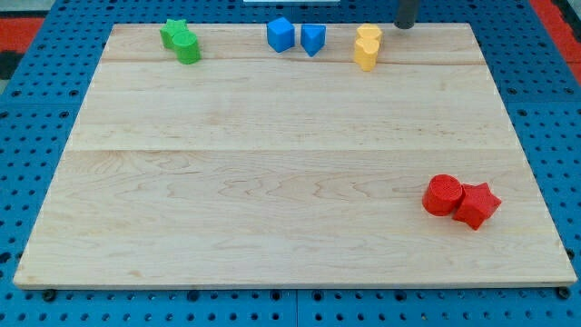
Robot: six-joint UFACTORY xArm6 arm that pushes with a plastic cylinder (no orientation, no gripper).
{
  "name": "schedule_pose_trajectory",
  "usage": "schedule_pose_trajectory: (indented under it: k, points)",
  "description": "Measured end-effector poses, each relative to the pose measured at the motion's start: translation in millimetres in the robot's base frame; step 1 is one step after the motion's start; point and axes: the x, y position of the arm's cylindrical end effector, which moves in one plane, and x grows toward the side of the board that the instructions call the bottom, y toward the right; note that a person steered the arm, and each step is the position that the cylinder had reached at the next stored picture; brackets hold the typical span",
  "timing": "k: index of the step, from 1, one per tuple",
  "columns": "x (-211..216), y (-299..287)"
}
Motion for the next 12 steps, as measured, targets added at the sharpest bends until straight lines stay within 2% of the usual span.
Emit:
schedule_pose_trajectory:
  k: [4, 8, 12]
  points:
    - [0.6, -7.4]
    - [0.7, 22.9]
    - [-0.2, -9.1]
